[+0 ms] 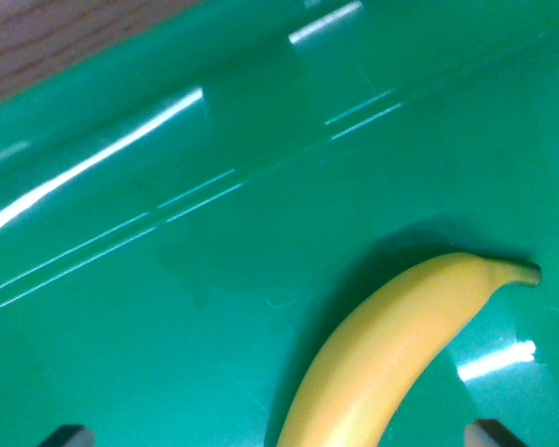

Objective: Pick fruit

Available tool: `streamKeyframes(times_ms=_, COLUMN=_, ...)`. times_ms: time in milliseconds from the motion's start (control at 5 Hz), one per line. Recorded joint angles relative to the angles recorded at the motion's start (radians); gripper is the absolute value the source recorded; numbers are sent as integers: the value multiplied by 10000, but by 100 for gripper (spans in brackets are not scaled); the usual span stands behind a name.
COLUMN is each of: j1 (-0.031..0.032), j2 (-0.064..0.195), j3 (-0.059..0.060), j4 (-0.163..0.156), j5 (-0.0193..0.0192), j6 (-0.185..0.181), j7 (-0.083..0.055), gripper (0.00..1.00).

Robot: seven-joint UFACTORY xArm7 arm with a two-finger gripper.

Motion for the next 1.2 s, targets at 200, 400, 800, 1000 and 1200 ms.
streamKeyframes(times_ms=200, j1=-37, j2=157, j3=28, j4=-305, j5=-39, j6=-412, j7=304, gripper=0)
streamKeyframes(times_ms=400, j1=-37, j2=157, j3=28, j4=-305, j5=-39, j6=-412, j7=304, gripper=0)
streamKeyframes(times_ms=800, j1=-71, j2=299, j3=53, j4=-580, j5=-74, j6=-784, j7=577, gripper=0)
streamKeyframes(times_ms=1000, j1=-103, j2=434, j3=77, j4=-840, j5=-107, j6=-1136, j7=836, gripper=0)
streamKeyframes(times_ms=1200, j1=-103, j2=434, j3=77, j4=-840, j5=-107, j6=-1136, j7=836, gripper=0)
